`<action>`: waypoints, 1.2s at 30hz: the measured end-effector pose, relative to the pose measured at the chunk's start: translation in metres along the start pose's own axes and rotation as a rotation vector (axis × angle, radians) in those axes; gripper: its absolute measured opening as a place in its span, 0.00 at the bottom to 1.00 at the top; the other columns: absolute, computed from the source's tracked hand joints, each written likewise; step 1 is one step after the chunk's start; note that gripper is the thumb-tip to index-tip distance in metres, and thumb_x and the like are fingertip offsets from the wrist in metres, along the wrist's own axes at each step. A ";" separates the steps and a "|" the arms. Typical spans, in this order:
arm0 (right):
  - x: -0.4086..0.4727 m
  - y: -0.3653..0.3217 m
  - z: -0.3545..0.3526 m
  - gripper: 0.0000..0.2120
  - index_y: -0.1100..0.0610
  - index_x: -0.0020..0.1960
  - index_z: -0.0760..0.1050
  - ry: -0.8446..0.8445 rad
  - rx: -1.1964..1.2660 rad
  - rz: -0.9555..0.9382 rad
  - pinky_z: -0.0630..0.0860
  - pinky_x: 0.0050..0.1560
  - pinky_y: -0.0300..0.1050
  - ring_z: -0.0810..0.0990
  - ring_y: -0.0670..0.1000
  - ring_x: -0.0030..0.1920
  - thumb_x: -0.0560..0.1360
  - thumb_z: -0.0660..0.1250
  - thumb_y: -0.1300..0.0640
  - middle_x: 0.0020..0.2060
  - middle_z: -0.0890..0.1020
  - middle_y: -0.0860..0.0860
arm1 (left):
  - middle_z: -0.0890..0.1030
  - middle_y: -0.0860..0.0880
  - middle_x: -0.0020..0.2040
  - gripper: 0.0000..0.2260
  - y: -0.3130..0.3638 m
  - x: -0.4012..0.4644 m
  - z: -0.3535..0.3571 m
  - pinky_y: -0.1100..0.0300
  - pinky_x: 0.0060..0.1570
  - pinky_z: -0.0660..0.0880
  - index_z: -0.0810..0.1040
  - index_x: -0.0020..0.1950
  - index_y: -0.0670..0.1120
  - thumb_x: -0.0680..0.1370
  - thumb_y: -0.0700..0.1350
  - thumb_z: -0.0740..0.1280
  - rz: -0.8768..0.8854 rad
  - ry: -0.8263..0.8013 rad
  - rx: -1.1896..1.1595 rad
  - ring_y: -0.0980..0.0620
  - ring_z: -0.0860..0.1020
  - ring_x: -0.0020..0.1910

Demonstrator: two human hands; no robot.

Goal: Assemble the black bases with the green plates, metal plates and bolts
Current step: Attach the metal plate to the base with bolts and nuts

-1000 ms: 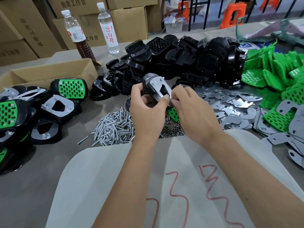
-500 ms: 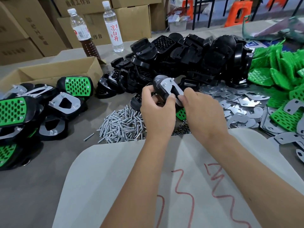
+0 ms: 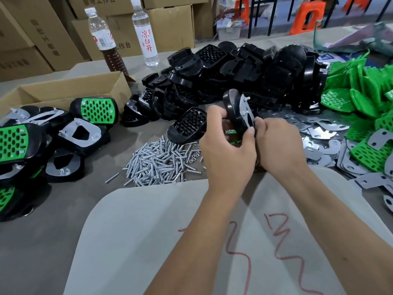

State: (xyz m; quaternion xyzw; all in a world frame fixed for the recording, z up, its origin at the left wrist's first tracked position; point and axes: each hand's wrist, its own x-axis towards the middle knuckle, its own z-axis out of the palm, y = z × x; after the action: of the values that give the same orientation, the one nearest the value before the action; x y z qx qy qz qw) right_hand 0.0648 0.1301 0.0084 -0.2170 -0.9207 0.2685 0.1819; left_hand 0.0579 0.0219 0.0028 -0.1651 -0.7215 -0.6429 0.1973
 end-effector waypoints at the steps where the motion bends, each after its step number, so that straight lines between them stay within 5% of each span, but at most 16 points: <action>1: 0.001 0.001 0.000 0.26 0.57 0.32 0.66 -0.012 0.040 0.036 0.63 0.41 0.51 0.73 0.63 0.39 0.88 0.52 0.53 0.30 0.72 0.55 | 0.82 0.54 0.40 0.16 0.000 0.000 0.000 0.51 0.41 0.80 0.71 0.52 0.46 0.72 0.38 0.76 0.034 -0.009 0.011 0.52 0.83 0.40; 5: 0.000 0.005 -0.007 0.29 0.55 0.28 0.66 0.050 0.150 0.024 0.60 0.33 0.51 0.71 0.58 0.31 0.86 0.58 0.48 0.24 0.71 0.53 | 0.81 0.54 0.38 0.15 -0.004 0.007 -0.004 0.52 0.39 0.80 0.72 0.51 0.48 0.71 0.38 0.75 0.090 -0.025 0.058 0.54 0.82 0.39; 8: 0.000 0.009 -0.012 0.20 0.57 0.40 0.69 0.239 0.169 -0.167 0.61 0.33 0.51 0.72 0.54 0.32 0.86 0.60 0.46 0.29 0.73 0.50 | 0.81 0.54 0.36 0.15 -0.009 0.010 -0.011 0.51 0.35 0.79 0.71 0.48 0.50 0.71 0.38 0.74 0.052 -0.068 0.084 0.52 0.82 0.35; 13: 0.001 0.012 -0.003 0.10 0.59 0.49 0.66 0.187 0.262 -0.382 0.65 0.36 0.53 0.72 0.53 0.37 0.87 0.55 0.56 0.35 0.72 0.48 | 0.81 0.52 0.36 0.13 -0.005 0.009 -0.014 0.49 0.32 0.78 0.74 0.50 0.49 0.70 0.43 0.74 0.077 -0.235 0.040 0.46 0.80 0.33; 16: 0.000 0.014 -0.006 0.12 0.58 0.44 0.65 0.232 0.336 -0.442 0.64 0.34 0.36 0.71 0.44 0.35 0.87 0.56 0.59 0.34 0.70 0.42 | 0.81 0.51 0.38 0.13 -0.003 0.010 -0.017 0.45 0.36 0.80 0.75 0.51 0.50 0.70 0.42 0.72 0.060 -0.257 -0.012 0.46 0.81 0.37; 20: 0.001 0.010 -0.003 0.13 0.59 0.42 0.66 0.243 0.479 -0.386 0.63 0.36 0.33 0.69 0.41 0.33 0.86 0.58 0.61 0.32 0.72 0.40 | 0.83 0.55 0.48 0.14 -0.002 0.011 -0.017 0.51 0.49 0.81 0.78 0.56 0.51 0.73 0.39 0.72 0.047 -0.277 -0.074 0.50 0.82 0.49; 22: -0.002 0.007 -0.001 0.13 0.61 0.43 0.70 0.098 0.774 -0.230 0.70 0.42 0.40 0.73 0.41 0.37 0.86 0.58 0.58 0.35 0.77 0.44 | 0.82 0.54 0.55 0.17 -0.001 0.011 -0.015 0.50 0.58 0.79 0.79 0.61 0.49 0.74 0.38 0.74 0.050 -0.315 -0.102 0.50 0.81 0.58; 25: -0.005 0.002 -0.006 0.16 0.53 0.50 0.84 -0.167 1.243 0.030 0.78 0.49 0.56 0.83 0.55 0.46 0.86 0.58 0.57 0.45 0.85 0.55 | 0.82 0.53 0.59 0.19 -0.002 0.013 -0.013 0.46 0.64 0.76 0.80 0.65 0.46 0.75 0.38 0.75 0.112 -0.340 -0.086 0.49 0.79 0.62; 29: -0.004 0.004 -0.010 0.20 0.65 0.66 0.78 -0.227 1.331 0.147 0.73 0.66 0.72 0.81 0.69 0.63 0.88 0.53 0.54 0.61 0.83 0.66 | 0.83 0.52 0.59 0.26 -0.004 0.015 -0.016 0.47 0.63 0.77 0.78 0.69 0.48 0.72 0.39 0.78 0.098 -0.287 -0.069 0.51 0.81 0.61; 32: -0.006 0.003 -0.010 0.22 0.65 0.67 0.77 -0.227 1.320 0.189 0.68 0.68 0.77 0.76 0.74 0.66 0.89 0.53 0.51 0.62 0.82 0.68 | 0.84 0.53 0.57 0.36 -0.005 0.015 -0.018 0.50 0.60 0.80 0.71 0.73 0.52 0.69 0.43 0.82 -0.037 -0.260 -0.079 0.56 0.82 0.58; 36: -0.007 0.000 -0.011 0.22 0.64 0.69 0.76 -0.257 1.349 0.238 0.67 0.69 0.76 0.78 0.71 0.65 0.89 0.52 0.51 0.61 0.83 0.65 | 0.84 0.55 0.56 0.36 -0.006 0.015 -0.017 0.54 0.62 0.78 0.72 0.70 0.49 0.66 0.48 0.82 -0.089 -0.220 -0.059 0.60 0.81 0.59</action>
State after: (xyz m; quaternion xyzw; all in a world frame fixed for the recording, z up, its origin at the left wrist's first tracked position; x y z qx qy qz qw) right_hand 0.0760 0.1308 0.0161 -0.1226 -0.5372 0.8234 0.1360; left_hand 0.0432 0.0041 0.0066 -0.2081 -0.7260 -0.6502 0.0832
